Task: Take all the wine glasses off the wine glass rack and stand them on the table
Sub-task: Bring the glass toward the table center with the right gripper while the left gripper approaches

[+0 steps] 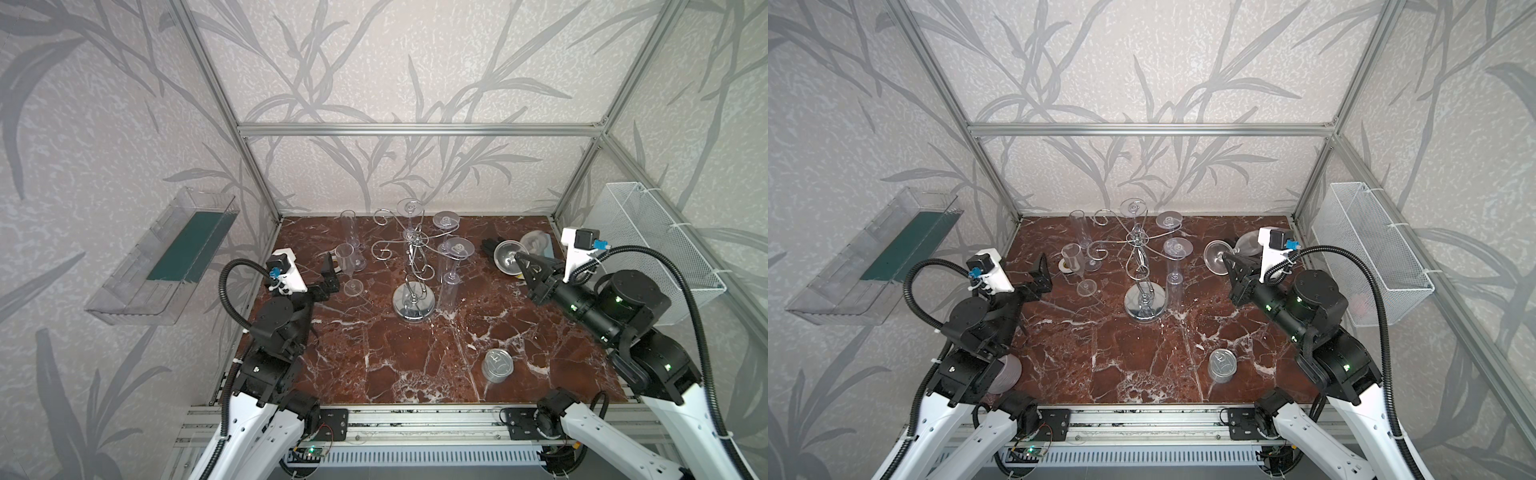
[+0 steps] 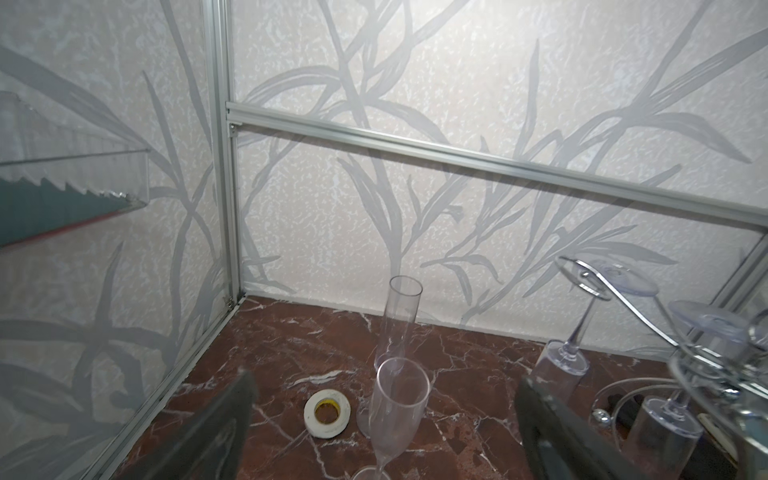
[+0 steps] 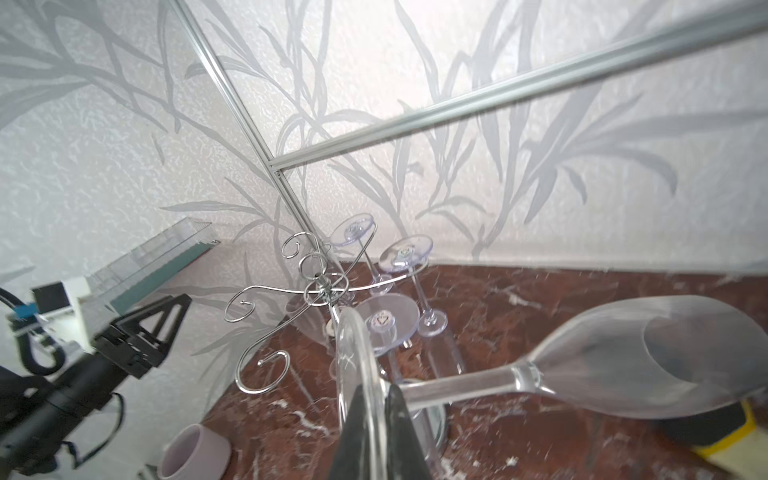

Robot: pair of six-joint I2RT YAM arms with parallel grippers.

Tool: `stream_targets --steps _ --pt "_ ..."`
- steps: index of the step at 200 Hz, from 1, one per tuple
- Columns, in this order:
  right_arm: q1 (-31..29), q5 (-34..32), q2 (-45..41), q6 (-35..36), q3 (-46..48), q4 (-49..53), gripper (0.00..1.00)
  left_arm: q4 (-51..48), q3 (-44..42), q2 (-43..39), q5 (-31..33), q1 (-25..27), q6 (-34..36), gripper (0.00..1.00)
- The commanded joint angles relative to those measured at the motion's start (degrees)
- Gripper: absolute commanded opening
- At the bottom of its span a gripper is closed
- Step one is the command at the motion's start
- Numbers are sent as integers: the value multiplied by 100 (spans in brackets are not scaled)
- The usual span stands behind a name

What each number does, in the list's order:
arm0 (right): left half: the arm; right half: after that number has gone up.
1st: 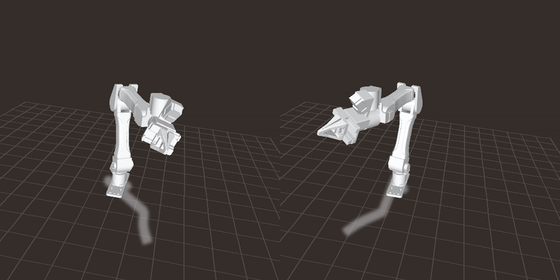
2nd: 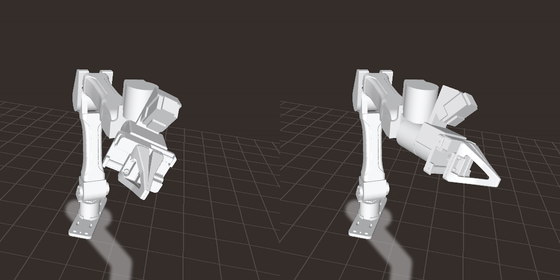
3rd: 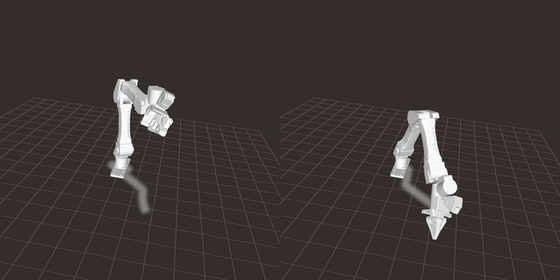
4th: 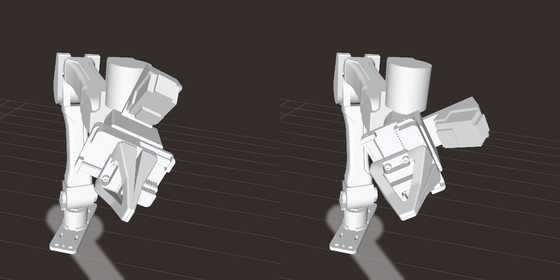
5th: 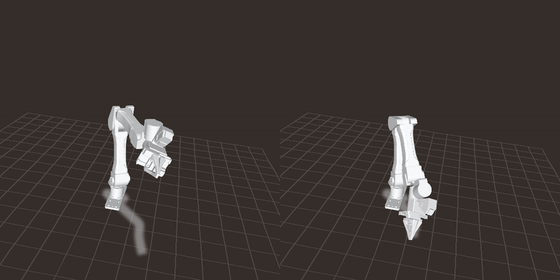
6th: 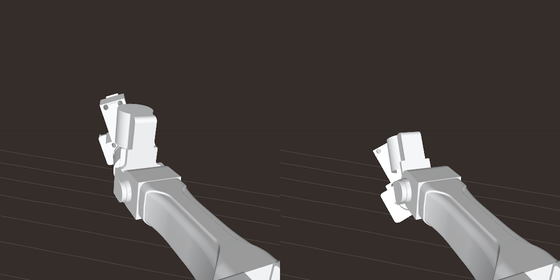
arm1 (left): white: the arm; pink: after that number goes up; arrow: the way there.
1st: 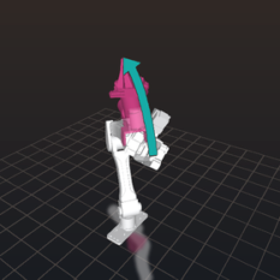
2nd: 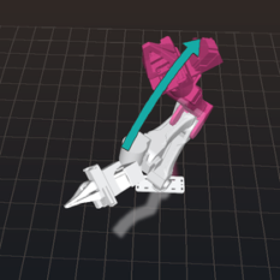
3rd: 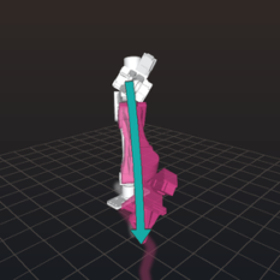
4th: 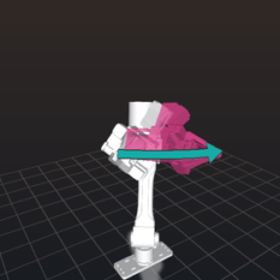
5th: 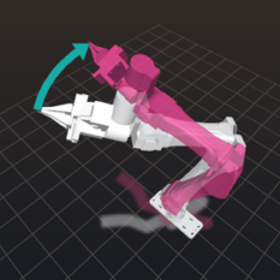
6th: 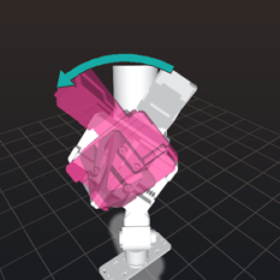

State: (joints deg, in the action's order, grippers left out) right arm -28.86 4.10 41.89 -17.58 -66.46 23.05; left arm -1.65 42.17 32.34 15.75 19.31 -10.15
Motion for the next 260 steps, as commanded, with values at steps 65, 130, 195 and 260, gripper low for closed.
stream_targets --steps 65,130,195,260 --pt "-1603 -308 547 5011 67 -1658 0 -1150 2394 1399 -3905 -15 -367 98" --pt "-2943 -1314 969 7797 493 -2709 0 -107 2699 1942 -6220 1 -1432 95" --pt "-3670 -1460 1417 9172 575 -3552 0 385 2590 2179 -6734 240 -1758 95" --pt "-3966 -1550 1820 9867 528 -4021 0 59 2800 2567 -6743 926 -1443 89"
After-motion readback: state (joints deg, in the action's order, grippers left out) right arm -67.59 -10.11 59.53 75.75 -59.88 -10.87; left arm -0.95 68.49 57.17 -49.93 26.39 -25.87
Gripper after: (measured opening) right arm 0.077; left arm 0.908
